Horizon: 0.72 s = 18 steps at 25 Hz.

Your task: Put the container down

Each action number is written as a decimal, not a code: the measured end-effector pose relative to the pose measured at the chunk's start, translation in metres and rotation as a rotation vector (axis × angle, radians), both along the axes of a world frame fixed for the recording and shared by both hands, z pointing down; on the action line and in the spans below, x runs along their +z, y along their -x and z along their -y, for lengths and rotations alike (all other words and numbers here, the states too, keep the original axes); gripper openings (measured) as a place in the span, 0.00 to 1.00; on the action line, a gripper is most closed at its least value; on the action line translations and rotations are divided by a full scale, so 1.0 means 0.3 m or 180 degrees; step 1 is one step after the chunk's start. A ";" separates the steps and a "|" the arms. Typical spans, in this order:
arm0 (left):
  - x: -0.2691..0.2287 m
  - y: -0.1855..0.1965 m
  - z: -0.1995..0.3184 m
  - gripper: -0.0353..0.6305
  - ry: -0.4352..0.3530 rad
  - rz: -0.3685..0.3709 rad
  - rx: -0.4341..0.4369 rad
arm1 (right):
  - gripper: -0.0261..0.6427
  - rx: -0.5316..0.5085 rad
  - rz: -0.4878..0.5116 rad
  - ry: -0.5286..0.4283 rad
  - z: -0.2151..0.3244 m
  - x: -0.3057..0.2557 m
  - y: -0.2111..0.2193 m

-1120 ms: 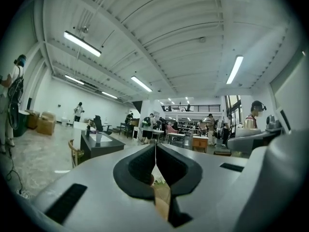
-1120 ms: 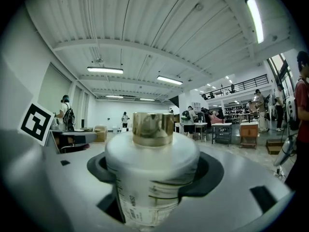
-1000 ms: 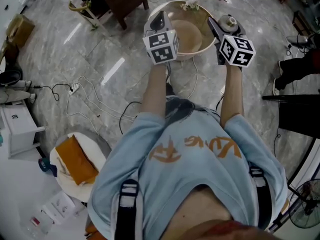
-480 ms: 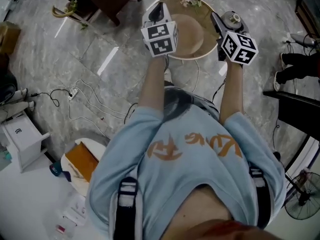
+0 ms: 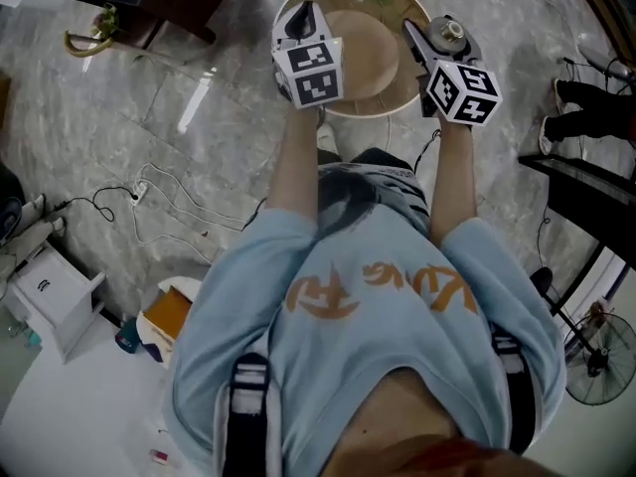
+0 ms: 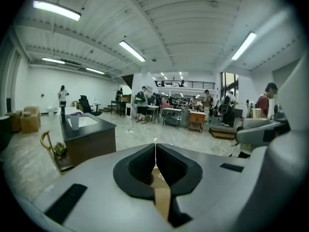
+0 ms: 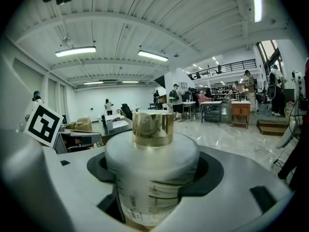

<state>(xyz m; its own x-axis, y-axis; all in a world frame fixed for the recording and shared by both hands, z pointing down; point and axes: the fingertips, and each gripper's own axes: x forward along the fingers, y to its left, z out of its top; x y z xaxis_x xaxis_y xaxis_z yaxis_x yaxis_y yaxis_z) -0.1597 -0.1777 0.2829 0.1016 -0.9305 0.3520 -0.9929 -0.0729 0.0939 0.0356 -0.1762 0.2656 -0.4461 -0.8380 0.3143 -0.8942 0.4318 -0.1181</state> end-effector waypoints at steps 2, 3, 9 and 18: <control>0.035 -0.054 0.007 0.10 0.0074 0.0001 0.0135 | 0.57 0.0104 -0.0024 0.0110 -0.013 0.043 -0.050; 0.056 -0.080 0.011 0.10 0.0119 -0.0023 0.0198 | 0.57 0.0179 -0.0016 0.0166 -0.016 0.065 -0.082; 0.120 -0.176 0.058 0.10 0.0338 0.0088 0.0424 | 0.57 0.0225 -0.0418 0.0204 0.026 0.133 -0.153; 0.307 -0.278 0.013 0.10 0.0588 0.0019 0.0458 | 0.57 -0.0204 -0.0363 0.0360 -0.041 0.362 -0.084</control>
